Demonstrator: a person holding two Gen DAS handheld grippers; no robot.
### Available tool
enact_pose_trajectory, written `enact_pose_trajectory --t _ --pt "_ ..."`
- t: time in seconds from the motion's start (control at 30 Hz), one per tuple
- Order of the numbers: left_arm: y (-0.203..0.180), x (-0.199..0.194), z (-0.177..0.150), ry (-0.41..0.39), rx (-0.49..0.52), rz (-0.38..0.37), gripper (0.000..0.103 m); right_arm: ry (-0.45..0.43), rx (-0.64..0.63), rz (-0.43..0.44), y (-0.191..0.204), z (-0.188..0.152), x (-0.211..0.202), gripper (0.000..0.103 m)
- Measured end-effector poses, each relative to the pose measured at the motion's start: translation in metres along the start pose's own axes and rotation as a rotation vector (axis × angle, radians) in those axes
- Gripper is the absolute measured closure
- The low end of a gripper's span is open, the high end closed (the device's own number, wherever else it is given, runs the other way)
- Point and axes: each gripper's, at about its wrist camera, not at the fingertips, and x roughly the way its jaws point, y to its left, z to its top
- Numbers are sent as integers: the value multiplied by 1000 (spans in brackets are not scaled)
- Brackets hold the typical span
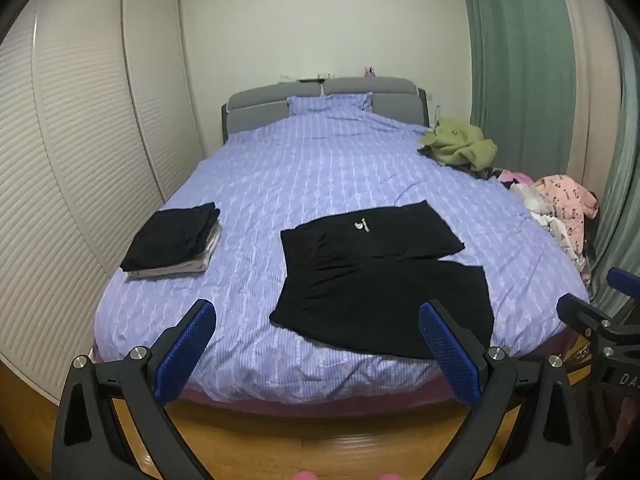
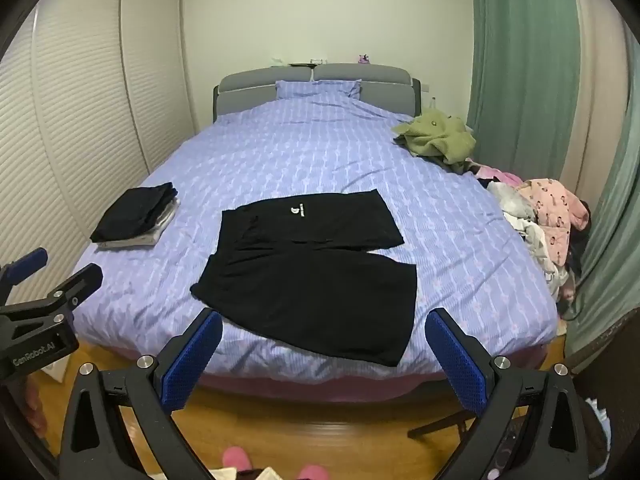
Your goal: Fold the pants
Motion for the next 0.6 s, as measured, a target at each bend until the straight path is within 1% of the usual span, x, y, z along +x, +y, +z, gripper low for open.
enact_pose_trajectory --t 0.07,0.1,0.2,0.23,0.3,0.33,0.4,0.6 --pt "4 4 5 10 -8 -23 0 0 -2 1 0 0 0 0" --pt "8 3 5 -1 -12 -30 0 -1 -3 -1 0 1 -1 0" --pt "7 2 12 -4 -14 -28 0 -4 -6 -5 1 3 -1 0" --pt "6 -3 10 -19 -13 -26 0 -4 -6 -7 1 4 -1 0" --pt "5 -8 9 -26 -9 -29 0 -23 -9 -8 6 9 -12 0" --pt "1 -13 4 -35 -8 -28 0 -27 -10 -8 7 10 -13 0" --pt "1 -14 6 -33 -7 -26 0 -45 -13 -6 1 7 -21 0" --pt "1 -17 6 -36 -8 -23 0 -56 -17 -10 0 9 -27 0"
